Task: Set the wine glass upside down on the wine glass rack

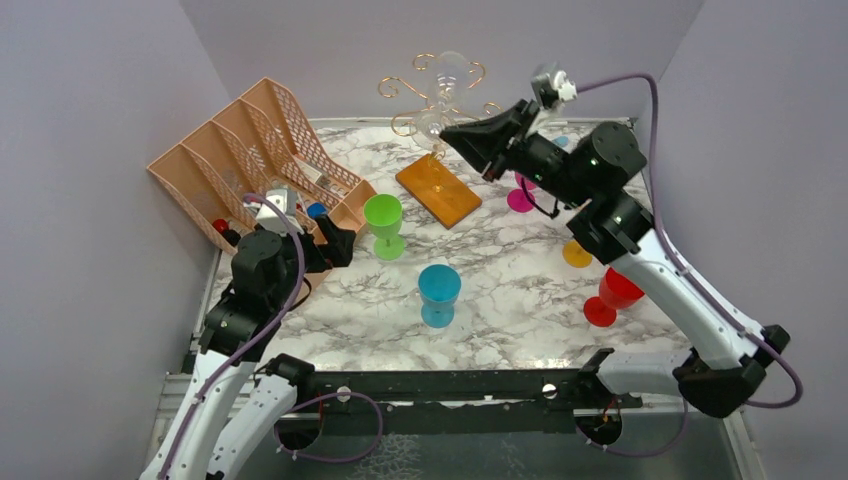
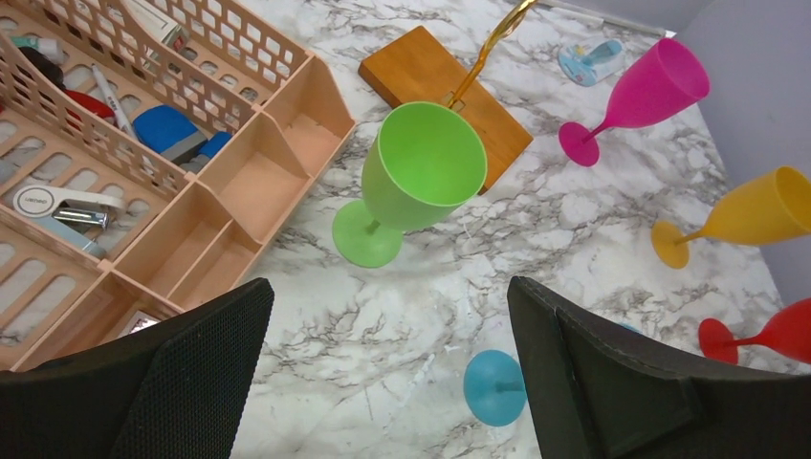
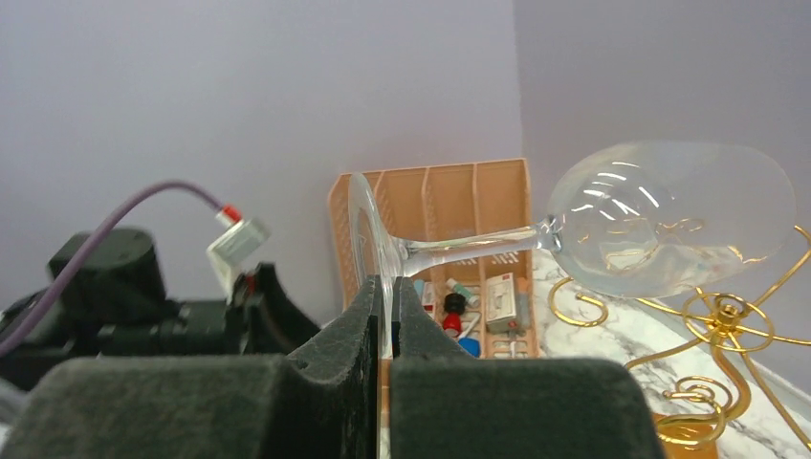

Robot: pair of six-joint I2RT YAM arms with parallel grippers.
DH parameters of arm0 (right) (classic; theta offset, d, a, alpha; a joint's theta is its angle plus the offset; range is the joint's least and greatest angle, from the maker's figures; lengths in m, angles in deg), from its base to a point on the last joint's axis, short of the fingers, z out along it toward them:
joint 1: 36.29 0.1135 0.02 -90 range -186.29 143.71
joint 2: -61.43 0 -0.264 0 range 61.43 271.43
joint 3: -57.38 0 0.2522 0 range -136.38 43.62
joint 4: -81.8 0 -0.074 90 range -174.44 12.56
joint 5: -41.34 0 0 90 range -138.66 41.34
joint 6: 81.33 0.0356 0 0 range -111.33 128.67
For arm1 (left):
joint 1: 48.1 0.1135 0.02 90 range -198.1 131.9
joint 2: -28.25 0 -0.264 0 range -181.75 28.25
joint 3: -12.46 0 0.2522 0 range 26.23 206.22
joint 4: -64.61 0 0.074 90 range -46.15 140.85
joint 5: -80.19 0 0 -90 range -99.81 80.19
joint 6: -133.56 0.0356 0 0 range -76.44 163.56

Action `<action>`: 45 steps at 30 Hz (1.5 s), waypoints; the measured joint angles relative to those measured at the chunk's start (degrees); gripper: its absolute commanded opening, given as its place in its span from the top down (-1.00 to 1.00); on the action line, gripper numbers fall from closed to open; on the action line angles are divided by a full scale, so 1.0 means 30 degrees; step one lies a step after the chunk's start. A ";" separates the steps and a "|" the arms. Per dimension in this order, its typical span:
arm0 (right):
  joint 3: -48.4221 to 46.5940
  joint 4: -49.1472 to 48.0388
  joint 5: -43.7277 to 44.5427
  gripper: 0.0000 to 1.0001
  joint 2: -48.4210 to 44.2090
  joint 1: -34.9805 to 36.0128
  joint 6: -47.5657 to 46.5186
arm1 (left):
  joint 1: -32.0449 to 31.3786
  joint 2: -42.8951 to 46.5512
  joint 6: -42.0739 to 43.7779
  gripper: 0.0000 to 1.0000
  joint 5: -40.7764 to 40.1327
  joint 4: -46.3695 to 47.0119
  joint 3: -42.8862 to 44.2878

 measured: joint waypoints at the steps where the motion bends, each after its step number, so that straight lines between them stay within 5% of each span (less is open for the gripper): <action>1: -0.0743 0.0168 0.0437 0.98 0.0765 0.0000 -0.0015 | 0.0000 0.0102 0.0131 -0.98 0.0007 0.0153 -0.0386; 9: -0.4138 0.1071 0.2288 0.98 0.5202 -0.1005 0.0576 | 0.0000 0.0357 0.0882 -0.98 0.0291 0.1596 -0.2441; 21: -0.7162 -0.0852 0.2426 0.98 0.9697 -0.6040 0.5195 | 0.0000 0.0109 0.1508 -0.98 0.0758 0.2506 -0.2521; 45: -0.9974 -0.1464 0.3104 0.98 1.4105 -0.6288 0.7278 | 0.0000 0.0466 0.1617 -0.98 0.1071 0.2652 -0.2543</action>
